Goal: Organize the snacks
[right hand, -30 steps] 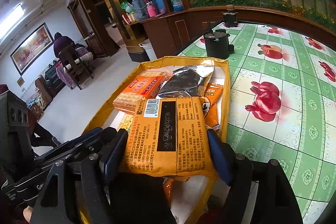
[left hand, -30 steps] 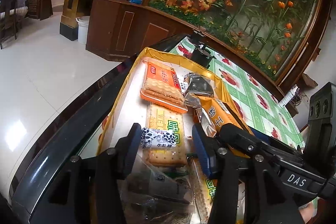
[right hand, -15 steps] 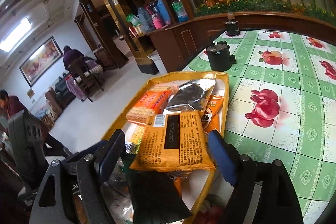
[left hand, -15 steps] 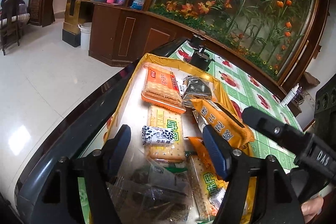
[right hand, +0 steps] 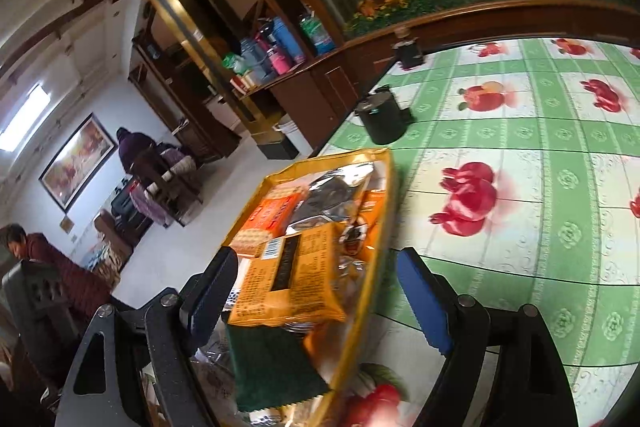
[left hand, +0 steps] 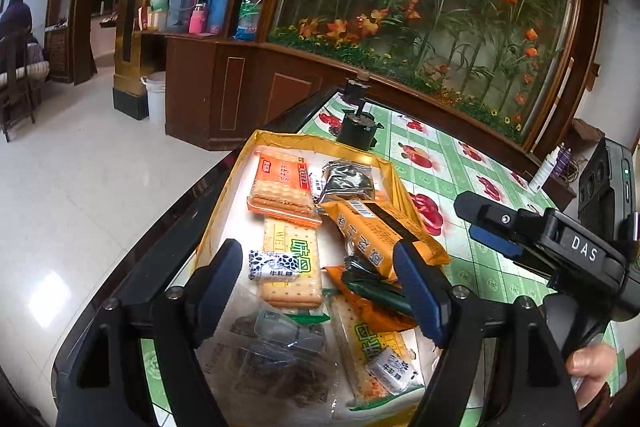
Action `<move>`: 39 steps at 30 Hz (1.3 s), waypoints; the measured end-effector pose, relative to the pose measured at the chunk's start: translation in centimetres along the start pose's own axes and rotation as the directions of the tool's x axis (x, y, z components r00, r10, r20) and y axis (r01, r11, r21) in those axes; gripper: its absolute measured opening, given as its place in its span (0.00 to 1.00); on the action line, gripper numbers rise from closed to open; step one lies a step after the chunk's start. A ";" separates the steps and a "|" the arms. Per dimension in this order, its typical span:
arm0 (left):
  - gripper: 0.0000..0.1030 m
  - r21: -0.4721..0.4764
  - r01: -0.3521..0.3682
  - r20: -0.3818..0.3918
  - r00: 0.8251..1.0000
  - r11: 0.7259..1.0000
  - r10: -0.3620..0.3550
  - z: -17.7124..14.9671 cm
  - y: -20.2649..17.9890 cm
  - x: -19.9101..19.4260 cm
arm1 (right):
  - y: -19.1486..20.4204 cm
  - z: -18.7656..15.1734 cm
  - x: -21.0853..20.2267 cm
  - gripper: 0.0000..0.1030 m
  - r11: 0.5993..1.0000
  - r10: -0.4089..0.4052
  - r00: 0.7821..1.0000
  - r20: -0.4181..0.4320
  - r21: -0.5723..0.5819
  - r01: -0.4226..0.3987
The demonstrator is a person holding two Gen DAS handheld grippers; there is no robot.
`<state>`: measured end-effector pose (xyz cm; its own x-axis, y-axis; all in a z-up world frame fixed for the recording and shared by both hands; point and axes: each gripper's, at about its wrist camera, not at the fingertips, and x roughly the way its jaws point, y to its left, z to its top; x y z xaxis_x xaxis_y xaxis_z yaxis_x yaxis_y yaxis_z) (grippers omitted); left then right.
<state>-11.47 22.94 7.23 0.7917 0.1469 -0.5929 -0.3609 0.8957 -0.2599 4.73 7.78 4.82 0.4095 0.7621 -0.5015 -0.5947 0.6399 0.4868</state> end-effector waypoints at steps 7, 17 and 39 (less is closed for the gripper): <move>0.75 0.027 0.008 -0.005 1.000 1.000 -0.007 -0.2 -1.3 -0.4 | -1.8 0.1 -1.5 0.83 0.998 -0.016 1.000 0.018 0.053 0.015; 0.75 0.075 0.009 -0.024 1.000 0.997 -0.007 -0.9 -3.3 -0.5 | -3.2 -0.4 -2.8 0.83 0.996 -0.015 1.000 0.007 0.090 0.014; 0.83 0.243 0.021 -0.071 0.997 0.970 -0.003 -4.7 -9.4 -0.6 | -4.8 -3.2 -6.6 0.86 0.995 -0.035 0.999 0.013 0.092 0.034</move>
<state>-10.91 12.46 6.46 0.7558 0.1136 -0.6449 -0.2138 0.9737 -0.0791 2.69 -0.63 3.46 0.4390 0.7402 -0.5094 -0.5143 0.6718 0.5331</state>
